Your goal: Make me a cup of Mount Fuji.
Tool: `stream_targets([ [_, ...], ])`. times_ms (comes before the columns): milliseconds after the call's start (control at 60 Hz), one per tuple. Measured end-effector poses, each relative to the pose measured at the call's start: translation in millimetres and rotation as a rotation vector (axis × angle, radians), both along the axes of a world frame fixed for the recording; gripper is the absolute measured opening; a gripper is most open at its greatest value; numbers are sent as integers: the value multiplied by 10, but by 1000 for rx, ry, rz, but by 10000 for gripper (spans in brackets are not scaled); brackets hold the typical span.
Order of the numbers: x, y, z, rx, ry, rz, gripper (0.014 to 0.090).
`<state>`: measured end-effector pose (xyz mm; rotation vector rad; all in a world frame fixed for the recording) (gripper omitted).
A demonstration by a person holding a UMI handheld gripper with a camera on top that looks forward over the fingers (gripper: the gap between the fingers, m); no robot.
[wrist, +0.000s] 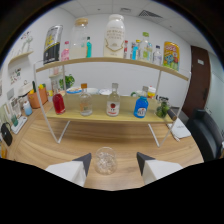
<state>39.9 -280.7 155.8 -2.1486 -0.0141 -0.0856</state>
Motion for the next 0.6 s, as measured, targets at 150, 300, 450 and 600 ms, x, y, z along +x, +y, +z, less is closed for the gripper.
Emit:
stream_targets([
  [150, 19, -123, -24, 6, -11, -7, 848],
  [300, -101, -328, -124, 21, 4, -12, 846],
  [450, -403, -307, -72, 90, 57, -16, 844],
  [600, -756, 106, 284, 241, 78, 14, 847],
])
